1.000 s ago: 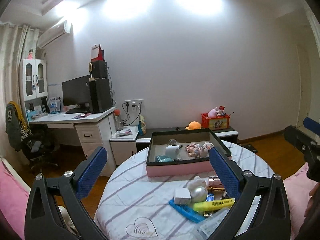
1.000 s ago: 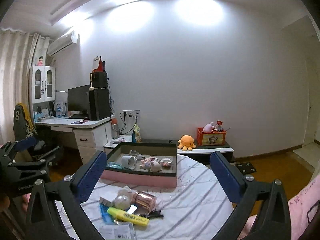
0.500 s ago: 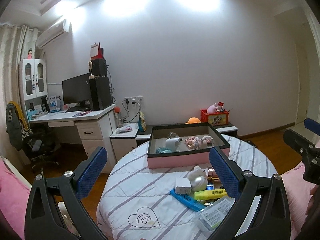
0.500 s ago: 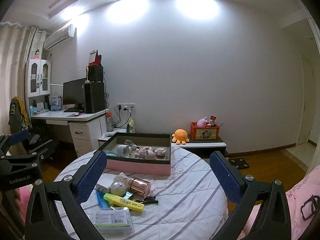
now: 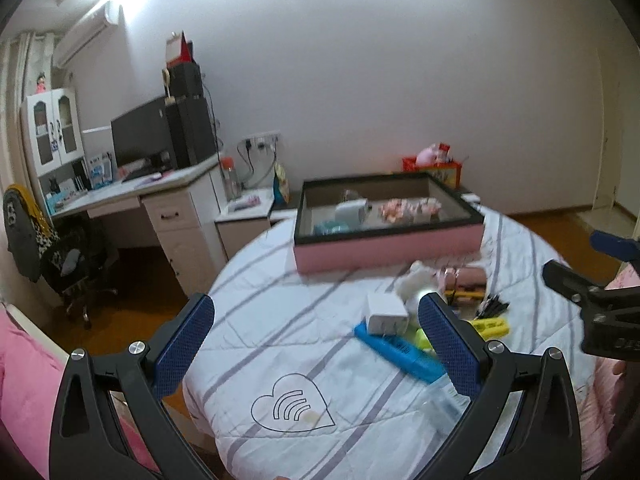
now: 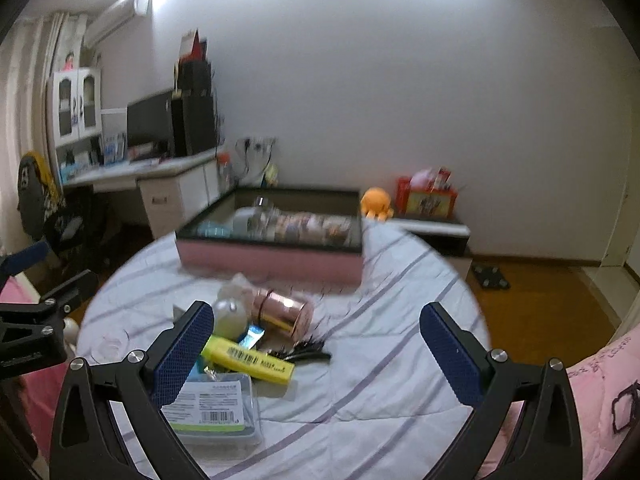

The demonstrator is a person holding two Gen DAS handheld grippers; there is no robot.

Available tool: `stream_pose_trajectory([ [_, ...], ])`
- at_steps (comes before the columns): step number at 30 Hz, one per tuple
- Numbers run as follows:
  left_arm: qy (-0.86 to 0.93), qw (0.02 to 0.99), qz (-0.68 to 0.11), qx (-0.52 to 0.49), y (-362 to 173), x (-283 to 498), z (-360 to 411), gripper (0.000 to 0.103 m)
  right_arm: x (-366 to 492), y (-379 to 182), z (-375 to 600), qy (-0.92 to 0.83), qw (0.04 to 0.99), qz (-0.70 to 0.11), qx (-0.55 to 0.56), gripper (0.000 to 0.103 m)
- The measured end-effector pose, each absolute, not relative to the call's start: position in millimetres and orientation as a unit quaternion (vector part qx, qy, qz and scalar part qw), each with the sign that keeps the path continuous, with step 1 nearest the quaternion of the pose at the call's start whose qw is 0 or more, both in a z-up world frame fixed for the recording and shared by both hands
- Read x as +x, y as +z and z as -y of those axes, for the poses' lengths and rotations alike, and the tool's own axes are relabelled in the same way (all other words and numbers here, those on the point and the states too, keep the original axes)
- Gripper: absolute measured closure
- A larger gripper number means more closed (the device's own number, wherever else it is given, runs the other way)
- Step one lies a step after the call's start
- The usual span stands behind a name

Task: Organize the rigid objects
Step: 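Move both tools back over the remaining items on the bed, then grasp the white plug adapter with the left gripper while the right grasps the rose-gold cylinder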

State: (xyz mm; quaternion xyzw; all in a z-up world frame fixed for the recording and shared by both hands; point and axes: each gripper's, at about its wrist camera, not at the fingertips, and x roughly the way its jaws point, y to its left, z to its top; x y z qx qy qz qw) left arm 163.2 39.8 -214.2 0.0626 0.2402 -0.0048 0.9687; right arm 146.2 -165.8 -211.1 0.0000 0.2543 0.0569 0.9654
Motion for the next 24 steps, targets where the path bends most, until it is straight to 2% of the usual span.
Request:
stream_pose_trajectory([
  [12,-0.016,0.952,-0.299,0.062,-246,213,-44,0.000,241,-261,151,0.109,0.920,-0.377,-0.020,0.000],
  [18,-0.034,0.941,-0.329,0.073,-263,233,-34,0.000,266,-280,150,0.127,0.902,-0.412,-0.008,0.001],
  [19,-0.037,0.939,-0.332,0.076,-265,237,-31,0.000,269,-282,151,0.132,0.900,-0.416,0.002,0.010],
  [20,-0.041,0.938,-0.335,0.077,-266,239,-29,0.000,271,-282,152,0.141,0.896,-0.420,0.009,0.025],
  [21,-0.046,0.937,-0.338,0.076,-268,241,-26,0.000,272,-284,153,0.155,0.892,-0.424,0.017,0.033],
  [22,-0.053,0.935,-0.342,0.076,-269,243,-24,0.000,272,-285,153,0.161,0.891,-0.425,0.019,0.039],
  [24,-0.069,0.932,-0.348,0.071,-271,249,-19,0.000,271,-285,154,0.159,0.893,-0.420,0.010,0.040],
])
